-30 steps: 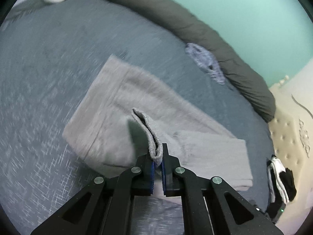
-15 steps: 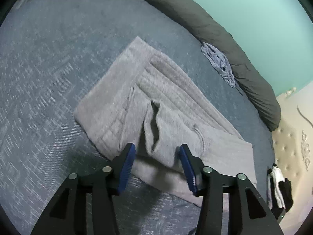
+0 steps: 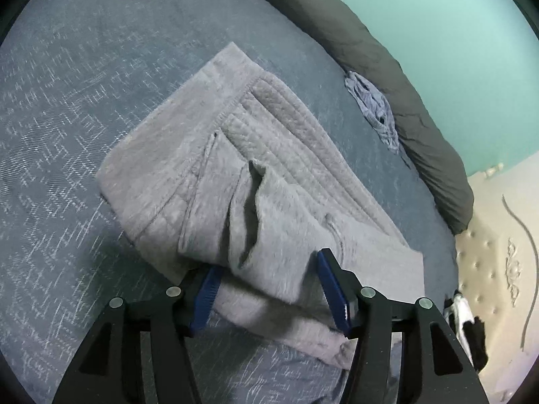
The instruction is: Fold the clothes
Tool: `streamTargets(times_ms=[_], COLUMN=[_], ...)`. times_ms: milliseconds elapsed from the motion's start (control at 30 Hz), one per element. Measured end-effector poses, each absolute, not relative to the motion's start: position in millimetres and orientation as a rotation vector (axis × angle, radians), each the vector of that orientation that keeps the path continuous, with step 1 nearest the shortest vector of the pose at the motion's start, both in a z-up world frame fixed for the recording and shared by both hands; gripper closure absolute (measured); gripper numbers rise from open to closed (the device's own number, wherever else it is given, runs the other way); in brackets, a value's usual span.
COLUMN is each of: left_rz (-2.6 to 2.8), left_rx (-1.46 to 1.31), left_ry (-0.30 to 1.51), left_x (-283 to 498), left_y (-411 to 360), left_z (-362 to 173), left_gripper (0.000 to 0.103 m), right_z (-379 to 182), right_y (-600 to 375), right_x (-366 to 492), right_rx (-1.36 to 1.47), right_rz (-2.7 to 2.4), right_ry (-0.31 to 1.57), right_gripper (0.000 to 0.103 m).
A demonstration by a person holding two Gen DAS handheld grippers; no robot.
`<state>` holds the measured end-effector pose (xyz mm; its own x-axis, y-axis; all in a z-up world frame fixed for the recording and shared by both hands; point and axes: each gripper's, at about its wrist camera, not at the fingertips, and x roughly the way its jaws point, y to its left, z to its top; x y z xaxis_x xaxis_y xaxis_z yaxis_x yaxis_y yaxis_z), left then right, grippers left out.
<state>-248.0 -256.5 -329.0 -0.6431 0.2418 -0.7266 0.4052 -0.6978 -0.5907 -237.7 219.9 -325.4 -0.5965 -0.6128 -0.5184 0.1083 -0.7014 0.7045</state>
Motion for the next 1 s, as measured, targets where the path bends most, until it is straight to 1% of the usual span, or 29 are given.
streamTargets(times_ms=[133, 200, 267, 333, 400, 433, 600, 700, 833, 933, 1000], left_rz=[-2.496, -2.507, -2.523, -2.546, -2.599, -2.626, -2.736, -2.741, -2.769, -2.77, -2.735], left_rx=[1.219, 1.233, 1.234, 1.219, 1.193, 1.184, 1.143, 1.151, 1.114, 1.117, 1.143], left_ry=[1.172, 1.121, 1.084, 1.062, 0.98, 0.946, 0.807, 0.811, 0.749, 0.747, 0.778], left_x=[-258.7, -265.1, -269.4, -271.1, -274.4, -275.9, -283.2, -297.1, -300.8, -302.3, -302.8], left_y=[-257.4, -255.1, -254.8, -256.7, -254.5, -250.7, -233.5, -236.5, -244.3, -251.6, -257.8], left_z=[-331.9, -331.0, -325.5, -315.0, -296.9, -288.1, -253.4, -248.5, -240.6, -247.7, -265.3], left_gripper=[0.044, 0.054, 0.078, 0.084, 0.087, 0.092, 0.093, 0.093, 0.093, 0.093, 0.093], right_z=[-327.0, -326.7, -325.8, -326.3, -327.6, -328.6, -328.5, -330.4, -331.4, -332.4, -333.6], right_y=[217.8, 217.9, 219.1, 219.8, 220.6, 220.9, 218.7, 217.4, 219.5, 220.5, 220.0], right_x=[-237.7, -238.0, -237.8, -237.6, -238.0, -238.6, -239.8, -240.7, -240.7, -241.3, -241.9], right_rx=[1.1, 1.101, 1.096, 1.098, 1.104, 1.108, 1.111, 1.118, 1.118, 1.122, 1.128], right_rz=[-2.302, -2.304, -2.308, -2.308, -2.307, -2.305, -2.303, -2.297, -2.3, -2.299, -2.296], right_ry=[-0.884, -0.884, -0.885, -0.887, -0.891, -0.894, -0.885, -0.887, -0.894, -0.897, -0.896], right_gripper=[0.046, 0.046, 0.046, 0.046, 0.046, 0.046, 0.046, 0.046, 0.046, 0.046, 0.046])
